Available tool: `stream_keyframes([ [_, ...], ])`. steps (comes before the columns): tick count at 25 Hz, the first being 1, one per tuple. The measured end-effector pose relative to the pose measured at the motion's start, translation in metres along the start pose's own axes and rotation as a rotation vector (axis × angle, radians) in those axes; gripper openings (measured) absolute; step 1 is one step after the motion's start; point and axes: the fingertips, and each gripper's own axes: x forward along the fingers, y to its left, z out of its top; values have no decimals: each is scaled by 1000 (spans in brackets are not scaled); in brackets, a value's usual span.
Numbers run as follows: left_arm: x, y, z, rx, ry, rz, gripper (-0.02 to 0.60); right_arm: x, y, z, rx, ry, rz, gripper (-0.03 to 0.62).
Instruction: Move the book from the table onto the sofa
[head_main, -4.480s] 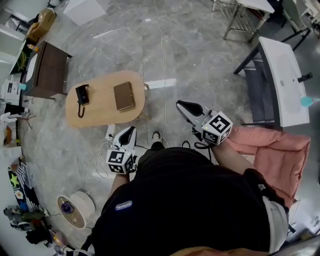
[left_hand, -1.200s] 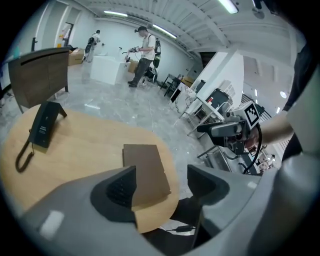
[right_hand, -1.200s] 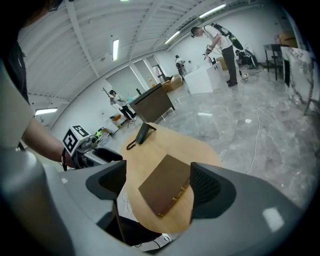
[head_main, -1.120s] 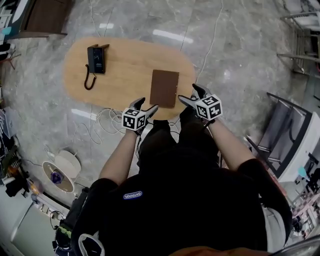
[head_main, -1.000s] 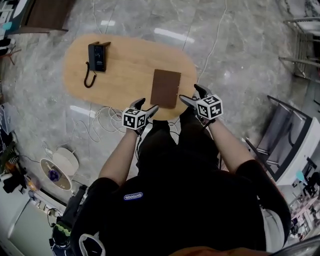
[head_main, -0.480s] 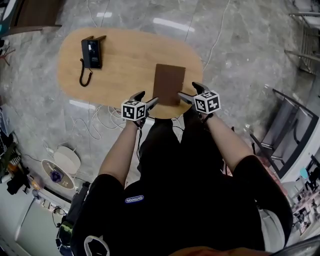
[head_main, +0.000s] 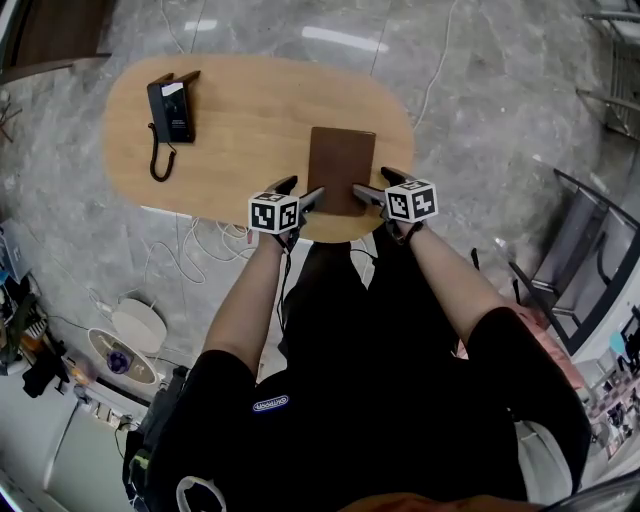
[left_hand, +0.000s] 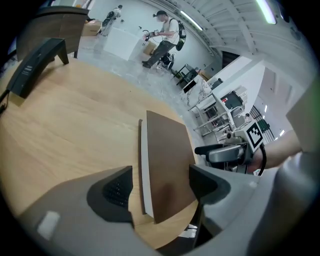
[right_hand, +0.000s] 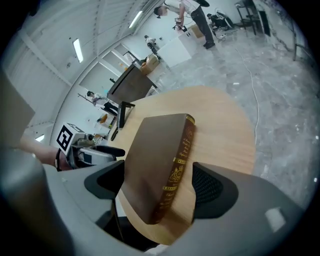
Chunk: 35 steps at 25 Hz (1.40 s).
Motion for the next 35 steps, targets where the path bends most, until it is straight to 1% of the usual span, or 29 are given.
stream_keyframes([
  [2, 7, 2, -3, -14, 5, -14, 353, 8, -1, -2, 30, 1, 13, 454],
  [6, 22, 4, -6, -19, 11, -40, 353, 19, -8, -5, 11, 28, 6, 453],
  [8, 29, 2, -6, -16, 13, -50, 353, 22, -11, -2, 7, 25, -1, 440],
  [11, 41, -3, -7, -14, 27, -73, 353, 27, -15, 2, 29, 14, -3, 437],
  [13, 47, -2, -8, -8, 39, -69, 353, 32, -17, 4, 37, 15, -12, 434],
  [15, 51, -3, -6, 6, 42, -65, 328, 32, -22, 3, 23, 19, -36, 367],
  [17, 52, -5, -5, 16, 50, -68, 321, 30, -25, 2, 7, 23, -42, 358],
  [19, 54, -5, -4, 13, 67, -67, 318, 30, -26, 3, 15, 29, -34, 352],
  [21, 55, -5, -5, -6, 92, -68, 313, 31, -25, 4, 40, 28, -16, 341],
  [23, 52, -8, -8, -36, 102, -73, 308, 27, -18, 10, 34, 12, -9, 324],
  [25, 44, -12, -7, -68, 77, -72, 307, 17, -11, 21, -12, -17, -19, 314],
  [27, 35, -19, -5, -103, 36, -81, 305, 8, -2, 32, -52, -53, -18, 309],
  [29, 24, -27, -1, -121, -7, -93, 304, -1, 10, 41, -85, -88, -13, 304],
  [32, 1, -39, 9, -109, -52, -100, 304, -19, 32, 53, -133, -128, -7, 304],
  [35, -26, -53, 23, -72, -81, -106, 298, -40, 55, 66, -159, -165, 0, 304],
])
